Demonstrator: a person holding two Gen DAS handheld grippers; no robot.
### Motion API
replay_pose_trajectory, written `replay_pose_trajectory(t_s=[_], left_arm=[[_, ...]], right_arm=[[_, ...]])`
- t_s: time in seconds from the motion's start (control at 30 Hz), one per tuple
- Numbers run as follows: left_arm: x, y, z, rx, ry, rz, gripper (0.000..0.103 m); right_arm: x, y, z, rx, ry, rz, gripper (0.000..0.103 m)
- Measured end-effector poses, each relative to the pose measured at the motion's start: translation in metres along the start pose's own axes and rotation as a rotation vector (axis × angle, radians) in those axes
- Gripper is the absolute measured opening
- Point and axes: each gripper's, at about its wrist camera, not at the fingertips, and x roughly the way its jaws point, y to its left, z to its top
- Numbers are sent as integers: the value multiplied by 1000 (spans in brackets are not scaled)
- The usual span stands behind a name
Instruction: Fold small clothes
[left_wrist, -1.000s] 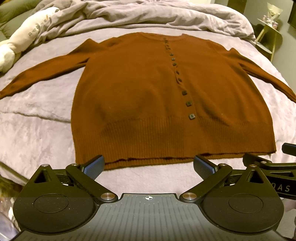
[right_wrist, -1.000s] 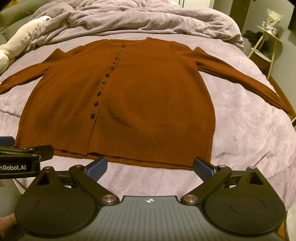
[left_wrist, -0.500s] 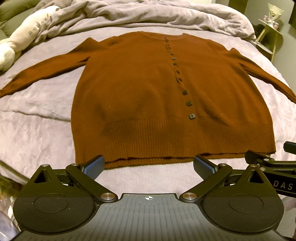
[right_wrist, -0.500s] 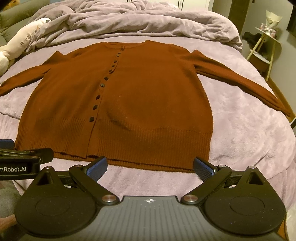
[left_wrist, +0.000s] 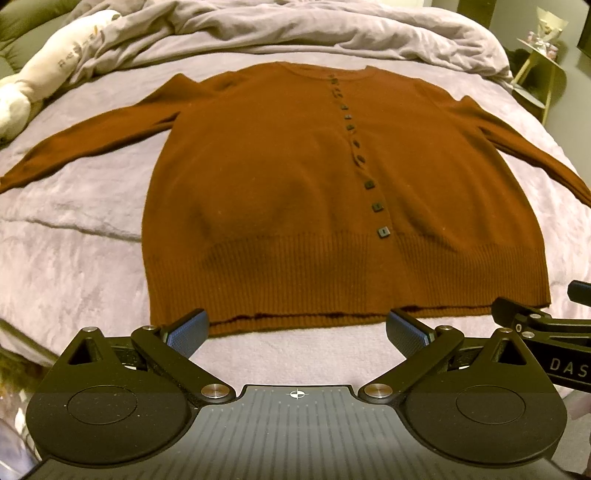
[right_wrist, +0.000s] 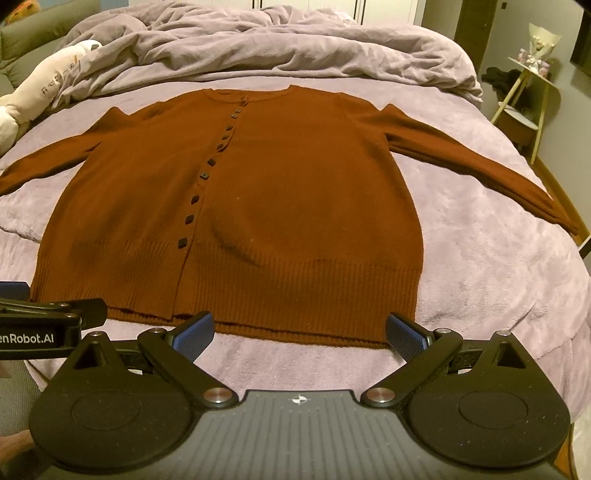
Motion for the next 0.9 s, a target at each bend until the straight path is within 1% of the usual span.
replay_pose_trajectory(t_s=[0.73, 0.9], left_arm=[[1, 0, -1, -6, 2, 0, 103], [1, 0, -1, -6, 3, 1, 103]], right_arm=[[-3, -4, -1, 14, -35, 2, 99], [-5, -6, -3, 22, -57, 19, 99]])
